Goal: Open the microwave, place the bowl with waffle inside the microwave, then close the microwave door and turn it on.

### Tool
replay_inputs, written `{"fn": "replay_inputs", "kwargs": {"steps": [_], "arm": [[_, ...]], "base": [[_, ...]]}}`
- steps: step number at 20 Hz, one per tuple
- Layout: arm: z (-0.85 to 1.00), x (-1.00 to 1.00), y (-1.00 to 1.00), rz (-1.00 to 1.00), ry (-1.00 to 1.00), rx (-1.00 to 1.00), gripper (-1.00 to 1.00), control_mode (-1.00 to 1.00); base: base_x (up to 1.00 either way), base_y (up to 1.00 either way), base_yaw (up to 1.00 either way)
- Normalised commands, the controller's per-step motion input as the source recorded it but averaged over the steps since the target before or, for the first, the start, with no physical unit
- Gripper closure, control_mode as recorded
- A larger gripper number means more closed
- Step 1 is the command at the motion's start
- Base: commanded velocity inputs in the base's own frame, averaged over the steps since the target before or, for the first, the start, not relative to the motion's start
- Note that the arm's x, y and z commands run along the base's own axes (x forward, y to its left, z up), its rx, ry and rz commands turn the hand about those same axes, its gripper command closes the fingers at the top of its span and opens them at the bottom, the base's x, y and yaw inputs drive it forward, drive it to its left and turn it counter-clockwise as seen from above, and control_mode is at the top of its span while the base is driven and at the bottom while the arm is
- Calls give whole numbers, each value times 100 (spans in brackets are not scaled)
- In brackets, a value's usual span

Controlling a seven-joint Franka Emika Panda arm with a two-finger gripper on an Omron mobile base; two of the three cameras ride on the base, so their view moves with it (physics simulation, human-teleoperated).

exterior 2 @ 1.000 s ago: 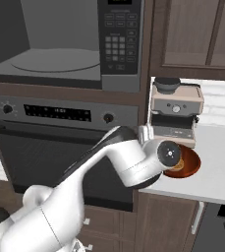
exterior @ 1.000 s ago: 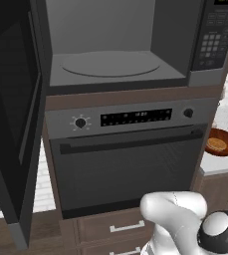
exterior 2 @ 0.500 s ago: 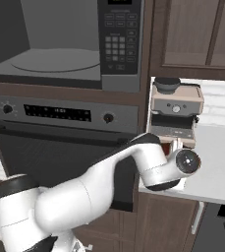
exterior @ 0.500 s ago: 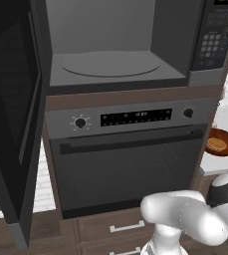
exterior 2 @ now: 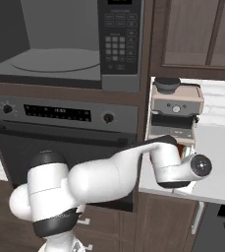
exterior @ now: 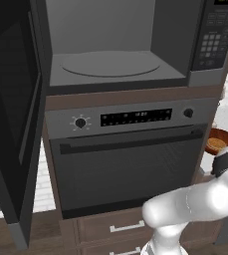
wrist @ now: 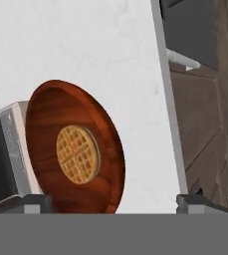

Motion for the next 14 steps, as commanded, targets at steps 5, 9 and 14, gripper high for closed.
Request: {"fn": "replay_inputs", "kwargs": {"steps": [5, 9, 14], "arm": [[-3, 0, -41, 17, 0, 10, -100, -100], [0, 3, -15, 22, 0, 0, -100, -100], [-8, 18, 0, 20, 0, 0, -100, -100]], "base": [[0, 0, 0], [0, 0, 0], [0, 0, 0]]}}
